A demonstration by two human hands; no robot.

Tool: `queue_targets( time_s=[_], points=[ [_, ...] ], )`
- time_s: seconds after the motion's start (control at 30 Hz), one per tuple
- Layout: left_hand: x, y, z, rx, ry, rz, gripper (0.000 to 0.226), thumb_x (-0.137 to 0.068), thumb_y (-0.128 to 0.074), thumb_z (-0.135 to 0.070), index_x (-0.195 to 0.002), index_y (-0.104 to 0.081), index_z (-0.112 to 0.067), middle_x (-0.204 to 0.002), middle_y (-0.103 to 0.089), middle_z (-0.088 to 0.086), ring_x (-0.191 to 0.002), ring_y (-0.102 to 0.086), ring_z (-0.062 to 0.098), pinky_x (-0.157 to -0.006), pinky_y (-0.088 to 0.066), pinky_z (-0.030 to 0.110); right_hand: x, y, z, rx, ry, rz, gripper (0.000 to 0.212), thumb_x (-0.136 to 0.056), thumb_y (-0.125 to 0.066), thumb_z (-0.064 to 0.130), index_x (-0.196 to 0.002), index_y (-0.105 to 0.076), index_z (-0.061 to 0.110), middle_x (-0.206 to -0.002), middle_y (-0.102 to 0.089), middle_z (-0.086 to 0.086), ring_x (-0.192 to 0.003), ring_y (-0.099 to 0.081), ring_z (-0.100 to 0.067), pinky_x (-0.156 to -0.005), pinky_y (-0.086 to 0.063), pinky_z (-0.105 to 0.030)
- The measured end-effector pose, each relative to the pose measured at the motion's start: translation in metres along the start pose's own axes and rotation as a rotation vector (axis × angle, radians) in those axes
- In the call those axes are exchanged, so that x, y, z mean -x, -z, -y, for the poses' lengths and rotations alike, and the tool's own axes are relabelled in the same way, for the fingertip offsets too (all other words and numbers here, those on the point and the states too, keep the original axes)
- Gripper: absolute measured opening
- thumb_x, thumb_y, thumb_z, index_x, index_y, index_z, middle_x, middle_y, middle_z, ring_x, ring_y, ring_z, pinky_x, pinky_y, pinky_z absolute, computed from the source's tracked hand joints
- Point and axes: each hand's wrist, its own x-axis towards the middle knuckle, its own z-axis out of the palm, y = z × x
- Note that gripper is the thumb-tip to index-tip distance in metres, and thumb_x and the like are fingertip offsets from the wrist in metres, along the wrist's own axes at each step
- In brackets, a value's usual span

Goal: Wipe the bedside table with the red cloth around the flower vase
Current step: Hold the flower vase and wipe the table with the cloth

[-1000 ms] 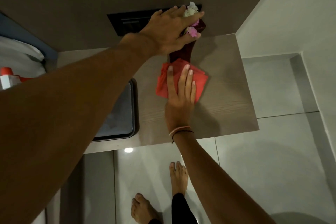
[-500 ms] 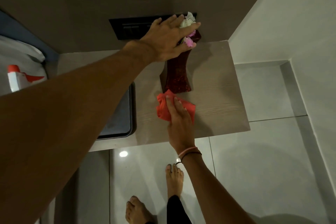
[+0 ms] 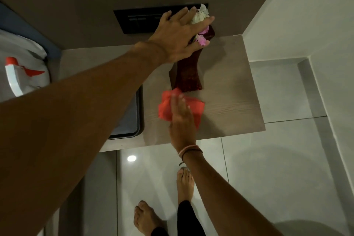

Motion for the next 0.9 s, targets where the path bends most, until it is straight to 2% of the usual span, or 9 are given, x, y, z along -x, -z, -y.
queue_targets(
  time_s=[0.13,0.23,0.33,0.47,0.6,0.67,0.77,0.83,0.9],
  points=[
    [0.003,-0.002,-0.002,-0.021,0.013,-0.006,0.067,-0.102,-0.034,-0.058,-0.161,-0.011,-0.037,-0.171,-0.011,0.017,-0.159,-0.010,0.036,-0.127,-0.010,0.062,0.026,0.011,0.012,-0.361,-0.021,0.124,0.065,-0.097,-0.052,-0.004,-0.156,-0.035,0.016,-0.161,-0.043,-0.007,-0.152,-0.034,-0.024,-0.127,-0.028,-0.045],
    [0.015,-0.012,-0.009,-0.081,-0.027,-0.033,0.067,-0.100,-0.029,-0.061,-0.161,-0.011,-0.038,-0.171,-0.012,0.017,-0.159,-0.011,0.036,-0.126,-0.012,0.062,0.046,0.031,0.022,-0.928,-0.240,-0.006,0.051,-0.099,-0.053,0.000,-0.144,-0.049,0.025,-0.142,-0.060,0.003,-0.135,-0.055,-0.012,-0.113,-0.046,-0.026],
    [0.033,-0.026,-0.017,-0.139,-0.046,-0.093,0.068,-0.098,-0.023,-0.064,-0.161,-0.012,-0.039,-0.172,-0.011,0.015,-0.159,-0.012,0.035,-0.127,-0.012,0.060,0.061,0.048,0.015,-1.101,-0.509,-0.186,0.032,-0.098,-0.062,0.017,-0.127,-0.062,0.030,-0.124,-0.068,0.011,-0.119,-0.065,-0.009,-0.087,-0.055,-0.015],
    [0.050,-0.041,-0.029,-0.186,-0.057,-0.151,0.066,-0.100,-0.021,-0.062,-0.161,-0.010,-0.039,-0.173,-0.008,0.014,-0.160,-0.008,0.032,-0.128,-0.009,0.058,0.064,0.069,-0.014,-1.337,-0.861,-0.225,0.032,-0.090,-0.063,-0.002,-0.112,-0.071,0.020,-0.121,-0.072,-0.008,-0.112,-0.067,-0.027,-0.084,-0.057,-0.036],
    [0.054,-0.033,-0.033,-0.128,-0.044,-0.143,0.073,-0.098,-0.029,-0.066,-0.161,-0.009,-0.036,-0.173,-0.003,0.015,-0.161,-0.001,0.029,-0.128,-0.004,0.059,0.063,0.090,-0.026,-1.494,-0.804,-0.080,0.047,-0.092,-0.053,-0.003,-0.136,-0.061,0.010,-0.135,-0.067,-0.018,-0.125,-0.062,-0.037,-0.108,-0.048,-0.056],
    [0.067,-0.024,-0.032,0.079,0.002,-0.282,0.079,-0.095,-0.037,-0.067,-0.161,-0.021,-0.028,-0.171,-0.014,0.018,-0.160,-0.010,0.030,-0.128,-0.011,0.059,0.058,0.098,-0.023,-1.528,-0.766,0.010,0.052,-0.089,-0.057,0.001,-0.139,-0.060,0.016,-0.135,-0.069,-0.014,-0.123,-0.065,-0.033,-0.103,-0.052,-0.053],
    [0.114,-0.028,-0.022,0.500,0.270,-0.569,0.070,-0.092,-0.049,-0.066,-0.149,-0.047,-0.025,-0.148,-0.052,0.009,-0.138,-0.049,0.021,-0.114,-0.043,0.043,0.047,0.101,-0.012,-1.592,-0.786,0.155,0.057,-0.080,-0.067,0.012,-0.136,-0.063,0.018,-0.128,-0.074,-0.009,-0.112,-0.073,-0.027,-0.086,-0.061,-0.043],
    [0.153,-0.040,-0.007,0.862,0.526,-0.470,0.059,-0.086,-0.049,-0.075,-0.120,-0.065,-0.030,-0.117,-0.068,-0.002,-0.109,-0.065,0.009,-0.097,-0.054,0.037,0.036,0.096,0.002,-1.615,-0.784,0.245,0.057,-0.080,-0.069,0.015,-0.137,-0.063,0.016,-0.131,-0.073,-0.009,-0.118,-0.071,-0.028,-0.087,-0.061,-0.043],
    [0.186,-0.052,0.003,1.377,0.770,-0.120,0.063,-0.076,-0.051,-0.082,-0.102,-0.071,-0.028,-0.106,-0.074,-0.003,-0.100,-0.069,0.012,-0.096,-0.056,0.044,0.021,0.085,0.022,-1.632,-0.756,0.327,0.055,-0.083,-0.069,0.014,-0.138,-0.061,0.013,-0.132,-0.072,-0.011,-0.117,-0.071,-0.028,-0.085,-0.063,-0.042]
  ],
)
